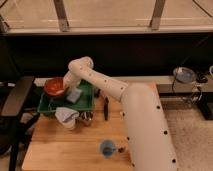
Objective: Stack bowls into tray
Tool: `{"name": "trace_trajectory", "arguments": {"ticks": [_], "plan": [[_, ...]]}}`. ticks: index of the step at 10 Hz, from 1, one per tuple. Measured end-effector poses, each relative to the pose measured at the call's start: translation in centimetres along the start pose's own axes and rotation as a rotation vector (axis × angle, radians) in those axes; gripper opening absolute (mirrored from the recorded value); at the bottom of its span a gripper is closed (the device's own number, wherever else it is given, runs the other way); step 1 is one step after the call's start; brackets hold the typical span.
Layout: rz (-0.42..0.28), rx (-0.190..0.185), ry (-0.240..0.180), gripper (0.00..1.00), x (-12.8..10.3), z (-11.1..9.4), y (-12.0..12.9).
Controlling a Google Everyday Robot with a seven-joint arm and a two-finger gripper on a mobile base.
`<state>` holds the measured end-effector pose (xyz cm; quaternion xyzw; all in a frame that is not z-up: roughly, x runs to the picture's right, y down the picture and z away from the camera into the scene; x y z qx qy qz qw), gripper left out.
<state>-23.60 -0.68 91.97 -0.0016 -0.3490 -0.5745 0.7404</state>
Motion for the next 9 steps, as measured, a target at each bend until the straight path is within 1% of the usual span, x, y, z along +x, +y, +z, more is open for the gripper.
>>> {"name": "trace_trajectory", "arguments": {"ticks": [3, 4, 5, 7, 8, 9], "plan": [[0.0, -0.003, 0.006, 0.8, -0.2, -0.6, 0.3], [0.001, -0.012, 0.02, 0.8, -0.3, -1.9, 0.6], [0.003, -0.032, 0.032, 0.8, -0.3, -3.6, 1.0], [0.005, -0.091, 0.044, 0.8, -0.9, -7.1, 1.2], [0.018, -0.131, 0.056, 0.8, -1.2, -10.2, 1.7], [0.042, -0.172, 0.056, 0.8, -1.6, -12.7, 2.3]]}}
